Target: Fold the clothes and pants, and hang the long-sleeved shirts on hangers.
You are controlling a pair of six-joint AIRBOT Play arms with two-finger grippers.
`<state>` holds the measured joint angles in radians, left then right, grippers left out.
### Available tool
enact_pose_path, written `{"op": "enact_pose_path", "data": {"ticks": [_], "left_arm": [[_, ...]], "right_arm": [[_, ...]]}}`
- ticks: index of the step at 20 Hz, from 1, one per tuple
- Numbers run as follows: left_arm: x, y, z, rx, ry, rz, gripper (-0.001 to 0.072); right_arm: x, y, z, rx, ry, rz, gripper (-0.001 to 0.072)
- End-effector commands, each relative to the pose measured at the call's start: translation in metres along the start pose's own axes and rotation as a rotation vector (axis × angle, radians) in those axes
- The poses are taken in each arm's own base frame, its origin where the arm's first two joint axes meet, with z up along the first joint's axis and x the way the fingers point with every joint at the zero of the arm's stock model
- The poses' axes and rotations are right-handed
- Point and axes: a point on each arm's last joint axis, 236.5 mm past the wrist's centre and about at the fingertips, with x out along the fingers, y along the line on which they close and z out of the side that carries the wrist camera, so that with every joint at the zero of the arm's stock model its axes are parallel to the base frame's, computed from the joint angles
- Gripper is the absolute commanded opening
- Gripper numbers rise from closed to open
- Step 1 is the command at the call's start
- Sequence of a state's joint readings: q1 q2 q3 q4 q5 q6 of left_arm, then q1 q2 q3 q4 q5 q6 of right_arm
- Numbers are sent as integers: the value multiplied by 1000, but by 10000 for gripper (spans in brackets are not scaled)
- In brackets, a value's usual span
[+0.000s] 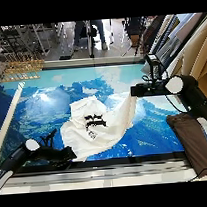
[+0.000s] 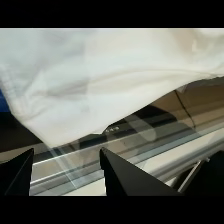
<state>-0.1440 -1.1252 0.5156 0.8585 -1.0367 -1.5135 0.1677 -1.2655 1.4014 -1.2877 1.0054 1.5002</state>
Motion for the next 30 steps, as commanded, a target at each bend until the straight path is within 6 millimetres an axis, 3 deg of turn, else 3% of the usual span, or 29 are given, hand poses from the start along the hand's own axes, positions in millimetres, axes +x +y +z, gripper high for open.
{"op": "enact_pose_path", "data": {"ticks": [1,2,7,9,12,13,15,18,21,23,25,27,28,30], "left_arm": [[15,1,5,-44,-15,13,397],[17,3,4,-56,-8,16,382],[15,1,13,-73,-38,8,101],[14,0,15,-71,-42,7,59],[10,-2,17,-57,-51,2,57],[5,-5,20,-27,-62,-7,4],[-16,-18,36,5,-131,-36,7],[-65,-34,65,22,-273,-87,5],[-145,-55,83,141,-423,-136,5],[-234,-87,96,222,-638,-249,5],[-337,-133,92,298,-908,-452,5],[-447,-181,59,379,-1162,-748,5],[-498,-200,30,436,-1272,-914,4],[-575,-221,-33,556,-1425,-1209,6]], "right_arm": [[0,0,-1,3,6,4,12],[0,1,-2,4,7,7,12],[0,1,-3,5,12,8,12],[0,1,-3,5,15,8,12],[0,2,-8,4,33,8,12],[0,2,-10,3,41,9,12],[0,1,-12,1,50,6,12],[-1,0,-11,-1,48,2,12],[-21,-16,-5,-40,16,-68,12],[-56,-22,4,-48,-44,-90,12],[-108,-17,14,-76,-140,-104,12],[-171,5,27,-153,-277,-97,12],[-208,23,33,-179,-364,-71,12],[-280,60,42,-230,-545,-10,12]]}}
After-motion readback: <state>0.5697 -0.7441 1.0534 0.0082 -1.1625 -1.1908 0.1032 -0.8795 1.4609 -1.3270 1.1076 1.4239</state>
